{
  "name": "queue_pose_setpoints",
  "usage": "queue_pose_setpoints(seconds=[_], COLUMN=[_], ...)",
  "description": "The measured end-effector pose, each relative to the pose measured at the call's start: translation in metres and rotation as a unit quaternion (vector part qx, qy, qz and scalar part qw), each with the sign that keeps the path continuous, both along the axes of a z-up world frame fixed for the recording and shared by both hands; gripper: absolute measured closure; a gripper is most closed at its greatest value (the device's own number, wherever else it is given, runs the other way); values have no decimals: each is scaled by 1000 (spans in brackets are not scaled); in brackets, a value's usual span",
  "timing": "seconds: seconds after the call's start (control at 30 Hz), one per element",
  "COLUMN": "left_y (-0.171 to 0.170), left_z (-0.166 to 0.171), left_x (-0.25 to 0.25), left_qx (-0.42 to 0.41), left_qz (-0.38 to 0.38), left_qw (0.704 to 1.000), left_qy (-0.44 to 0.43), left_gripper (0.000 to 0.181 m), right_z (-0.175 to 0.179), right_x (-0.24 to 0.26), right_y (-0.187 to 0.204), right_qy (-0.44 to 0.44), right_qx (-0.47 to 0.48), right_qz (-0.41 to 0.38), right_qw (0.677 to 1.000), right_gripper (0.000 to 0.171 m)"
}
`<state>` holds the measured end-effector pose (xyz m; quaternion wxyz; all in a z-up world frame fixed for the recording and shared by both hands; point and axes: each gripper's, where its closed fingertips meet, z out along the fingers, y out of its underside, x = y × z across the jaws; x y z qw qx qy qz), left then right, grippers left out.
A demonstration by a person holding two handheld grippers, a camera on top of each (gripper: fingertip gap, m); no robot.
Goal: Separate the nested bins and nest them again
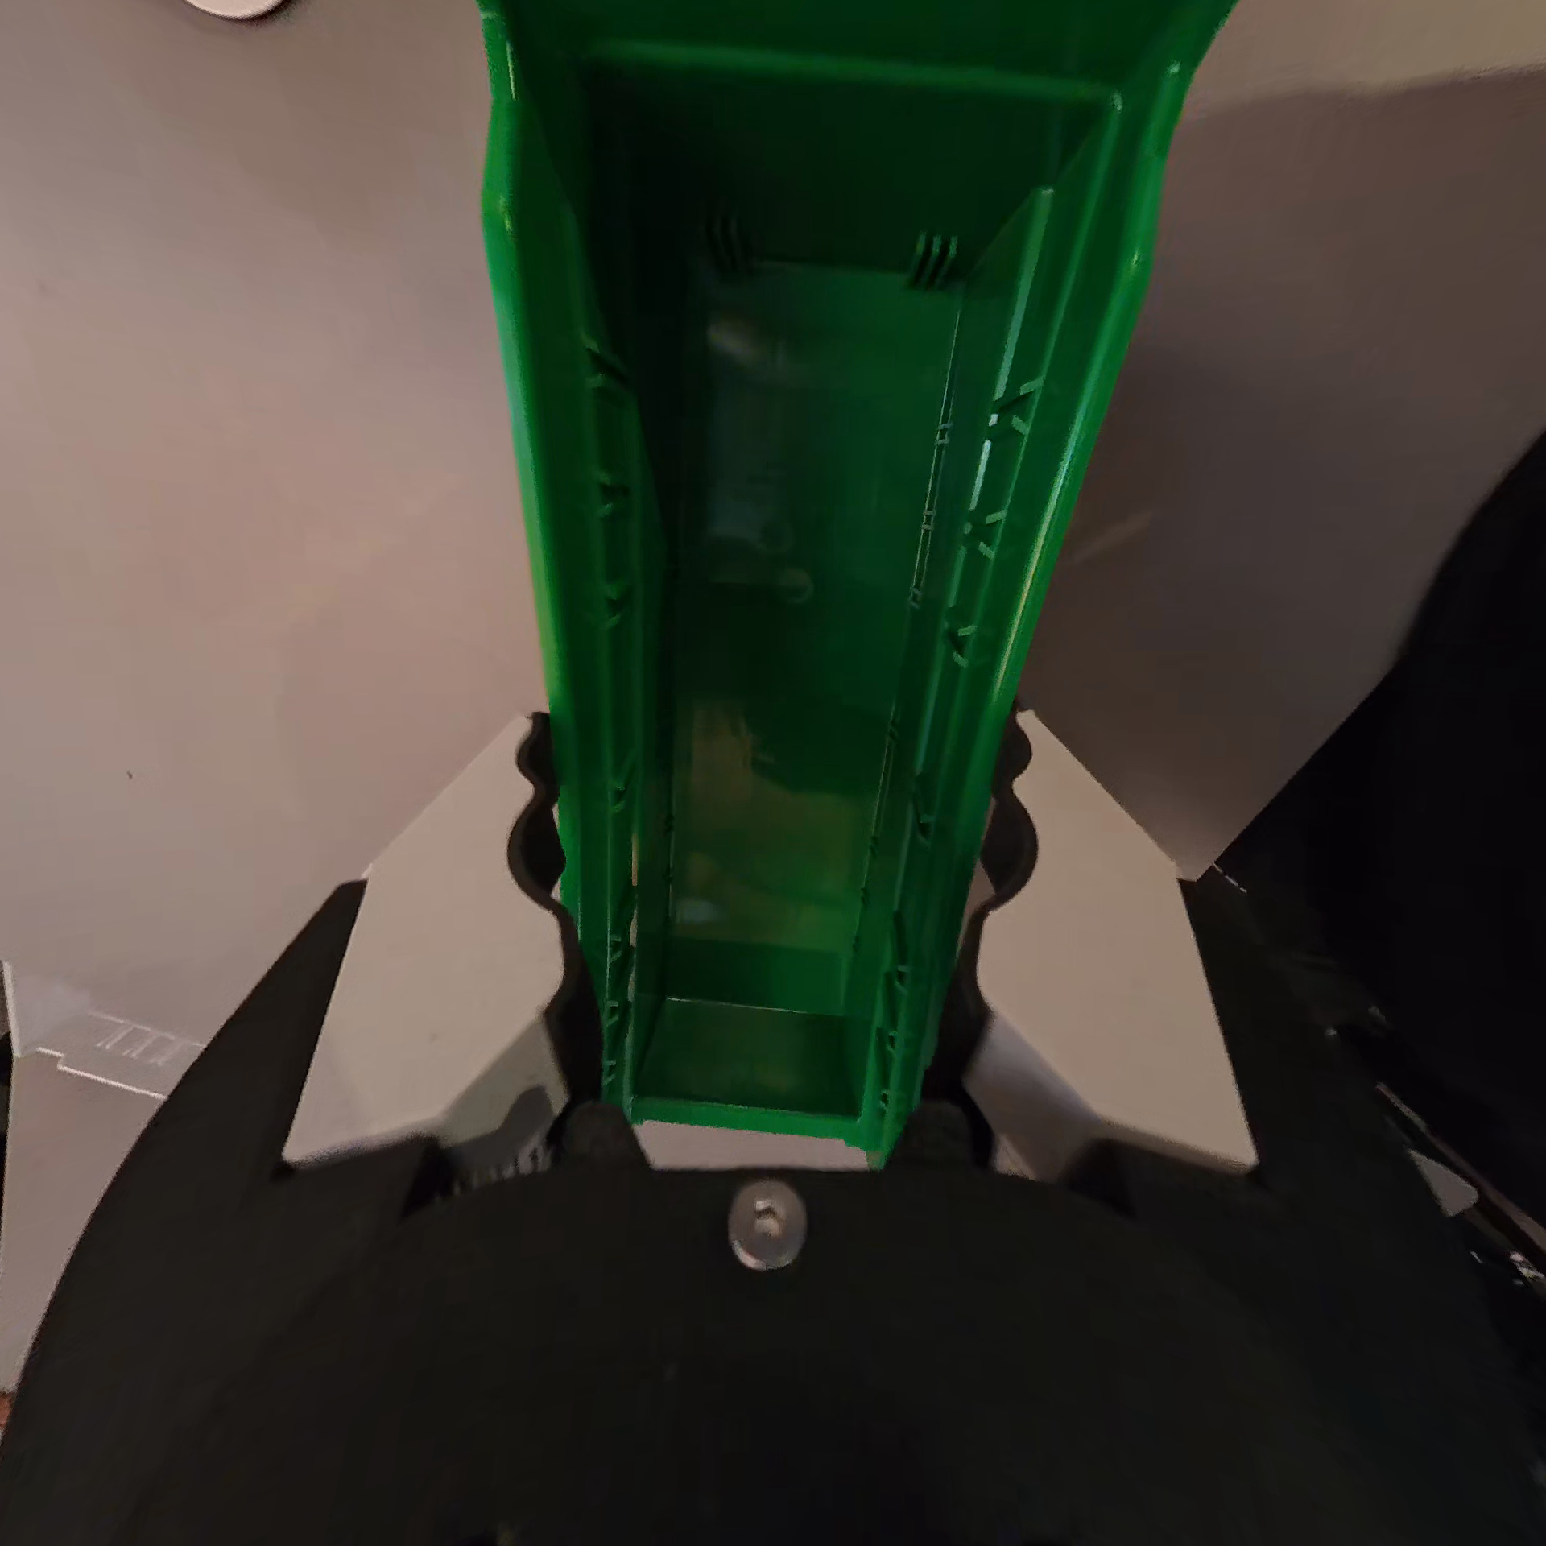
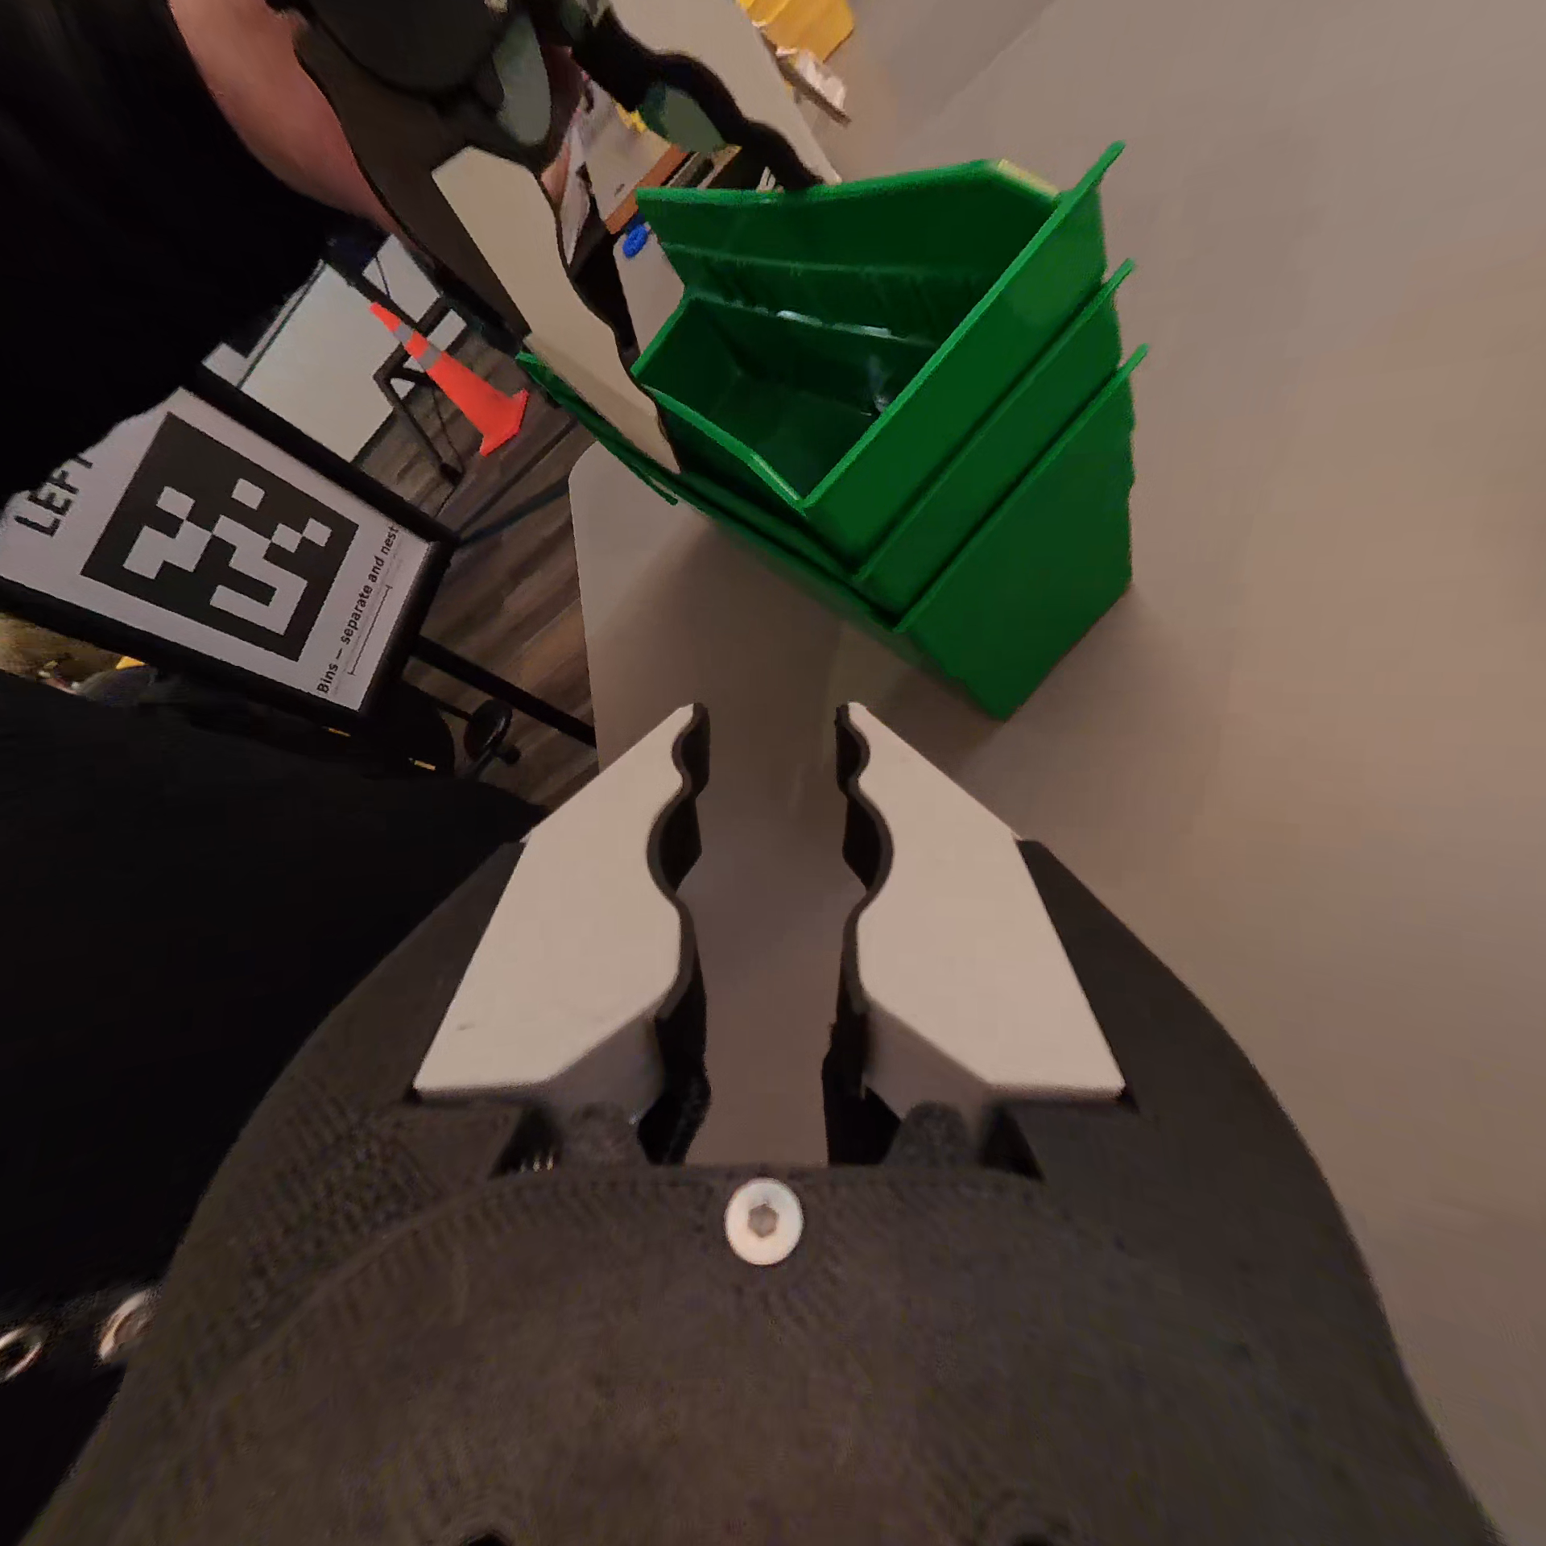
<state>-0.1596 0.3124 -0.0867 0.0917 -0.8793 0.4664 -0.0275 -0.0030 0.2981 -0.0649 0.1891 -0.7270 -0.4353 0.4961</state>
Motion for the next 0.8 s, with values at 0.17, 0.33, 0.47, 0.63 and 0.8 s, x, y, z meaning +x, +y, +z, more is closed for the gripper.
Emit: queue_pose_setpoints(seconds=[0.17,0.33,0.47,0.63,0.8], left_y=[1,-6,-7,-6,-4], left_z=[2,8,17,27,50], left_x=[0,-2,0,0,0], left_qx=[0,1,11,12,24], left_qz=[-7,-47,-68,-78,-69], left_qw=[1000,999,998,997,997], left_qy=[-3,-10,-17,-9,-10], left_gripper=[82,83,83,83,83], right_z=[-12,-4,-3,-8,3], right_x=[-34,-30,-41,-46,-21], right_y=[7,38,52,55,62], right_qy=[-10,-1,12,-7,-11], right_qx=[48,65,8,8,11], right_qz=[0,-19,-35,-45,-70], right_qw=[999,998,999,999,997], right_gripper=[130,126,133,136,137])
